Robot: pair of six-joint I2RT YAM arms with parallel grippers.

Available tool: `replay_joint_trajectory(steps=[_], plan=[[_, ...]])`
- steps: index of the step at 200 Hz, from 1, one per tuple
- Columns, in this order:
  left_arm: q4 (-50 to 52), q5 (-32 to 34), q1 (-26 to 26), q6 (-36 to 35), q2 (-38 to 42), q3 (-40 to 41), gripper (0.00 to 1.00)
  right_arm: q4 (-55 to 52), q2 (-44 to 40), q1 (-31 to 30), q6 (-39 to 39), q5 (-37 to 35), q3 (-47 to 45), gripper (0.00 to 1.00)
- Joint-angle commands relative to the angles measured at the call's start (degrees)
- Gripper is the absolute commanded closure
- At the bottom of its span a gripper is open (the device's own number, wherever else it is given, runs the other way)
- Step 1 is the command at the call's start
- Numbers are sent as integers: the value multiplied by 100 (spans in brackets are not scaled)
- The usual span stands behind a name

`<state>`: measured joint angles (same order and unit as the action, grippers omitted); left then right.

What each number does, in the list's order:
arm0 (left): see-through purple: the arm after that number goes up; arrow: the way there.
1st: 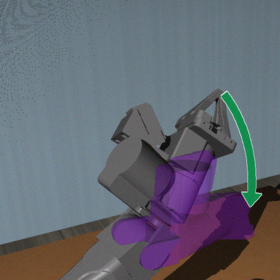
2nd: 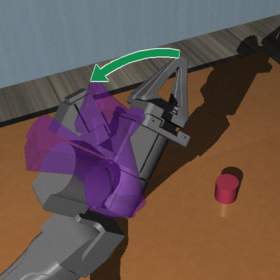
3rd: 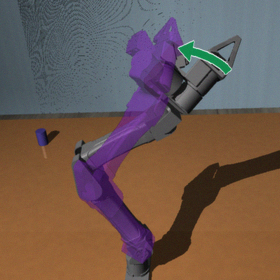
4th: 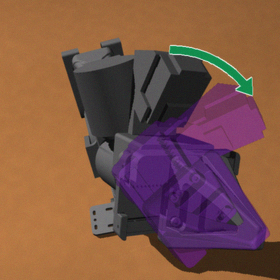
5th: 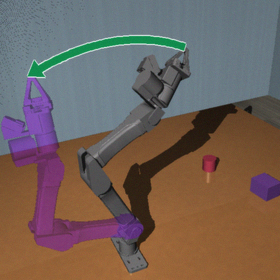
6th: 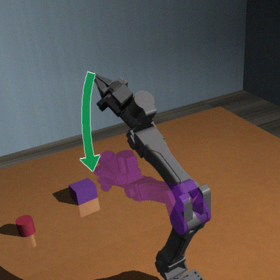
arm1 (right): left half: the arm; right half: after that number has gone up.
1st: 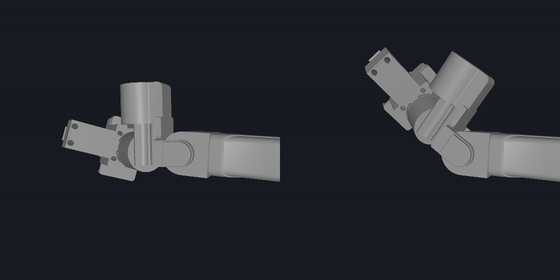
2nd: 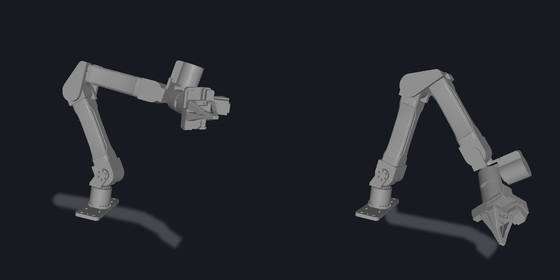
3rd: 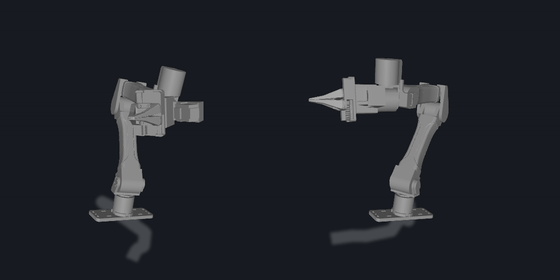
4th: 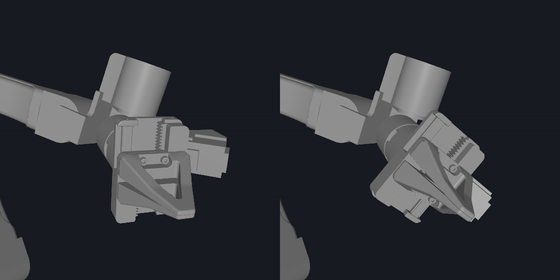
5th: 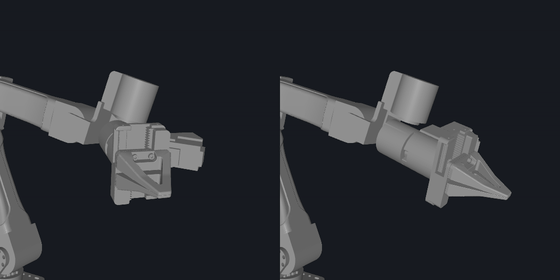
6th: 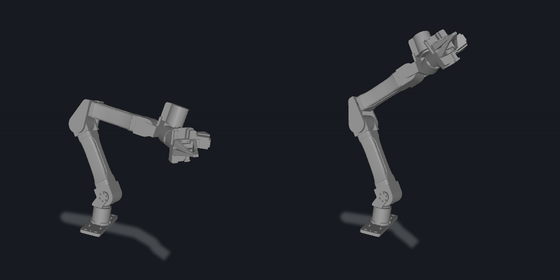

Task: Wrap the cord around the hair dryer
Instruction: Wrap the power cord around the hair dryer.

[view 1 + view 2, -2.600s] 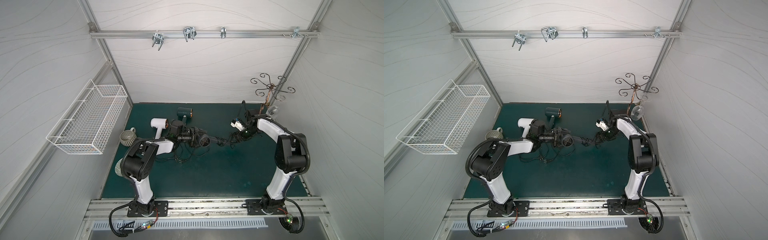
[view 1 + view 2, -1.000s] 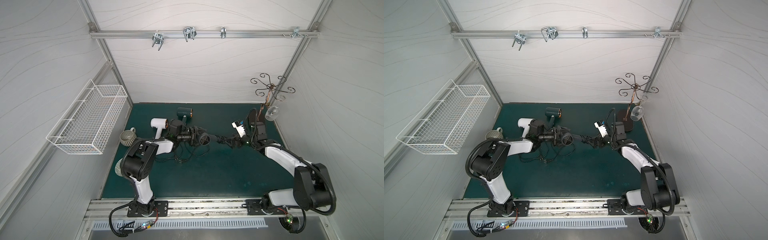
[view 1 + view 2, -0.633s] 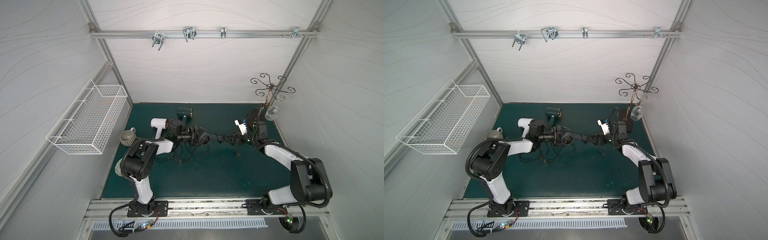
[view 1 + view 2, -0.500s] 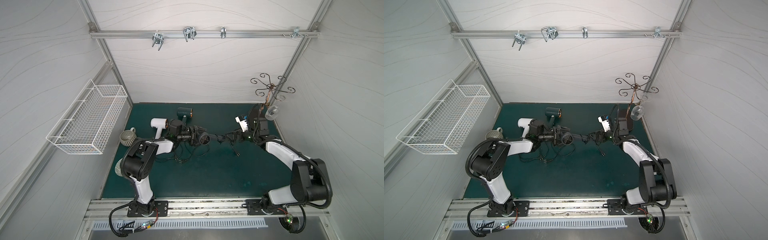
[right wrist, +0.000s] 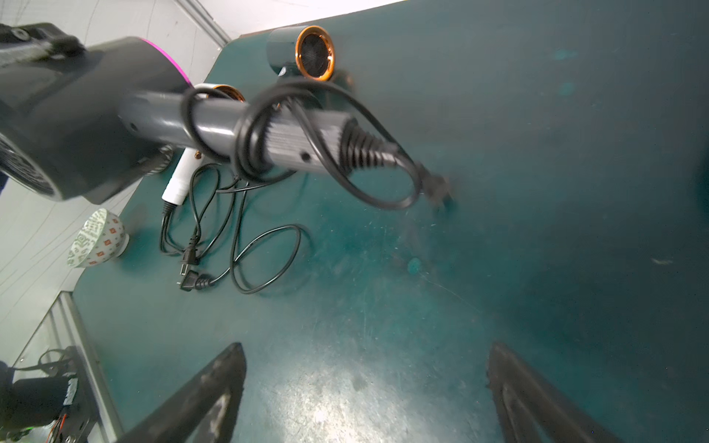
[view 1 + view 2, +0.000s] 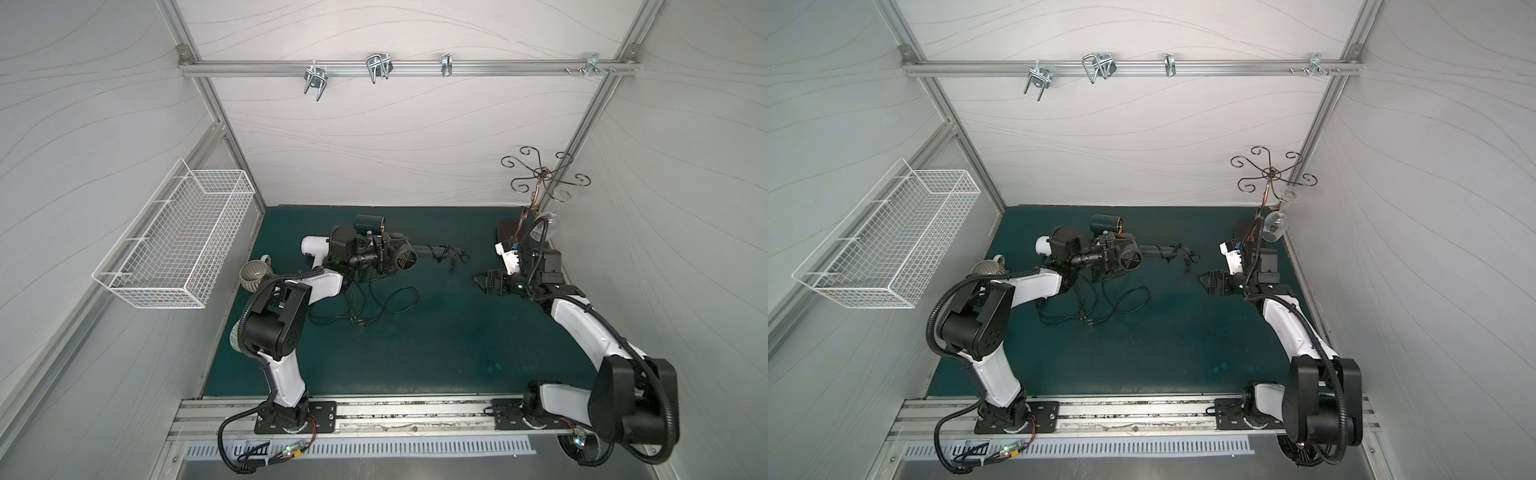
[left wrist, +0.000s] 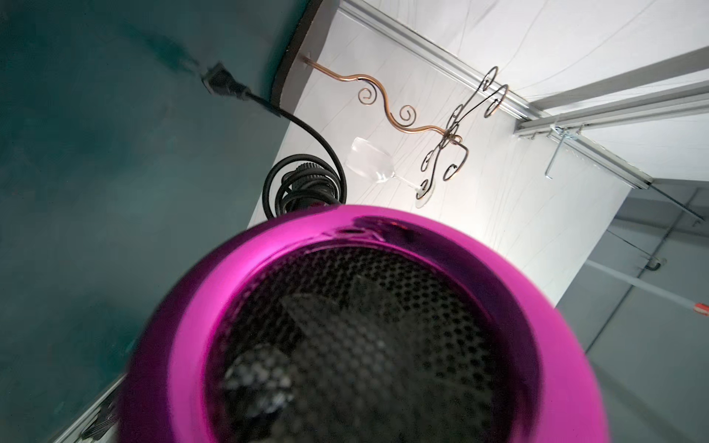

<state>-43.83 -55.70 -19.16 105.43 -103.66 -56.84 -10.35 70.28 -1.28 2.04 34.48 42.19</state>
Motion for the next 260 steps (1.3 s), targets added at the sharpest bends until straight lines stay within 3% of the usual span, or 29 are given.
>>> replay_joint_trajectory(steps=[1, 67, 95, 260], plan=[[-871, -90, -5, 354, 182, -366, 100, 246, -172, 58, 249, 104, -109, 3], [-1127, 58, -9, 593, 328, -565, 100, 2382, 72, -131, 356, 257, -741, 9], [-1202, 154, -13, 663, 444, -531, 100, 3602, 512, -277, -83, 171, -1010, 10], [-1903, 569, -218, 1153, 765, -644, 100, 6636, 2301, -920, -428, -817, -300, 17]])
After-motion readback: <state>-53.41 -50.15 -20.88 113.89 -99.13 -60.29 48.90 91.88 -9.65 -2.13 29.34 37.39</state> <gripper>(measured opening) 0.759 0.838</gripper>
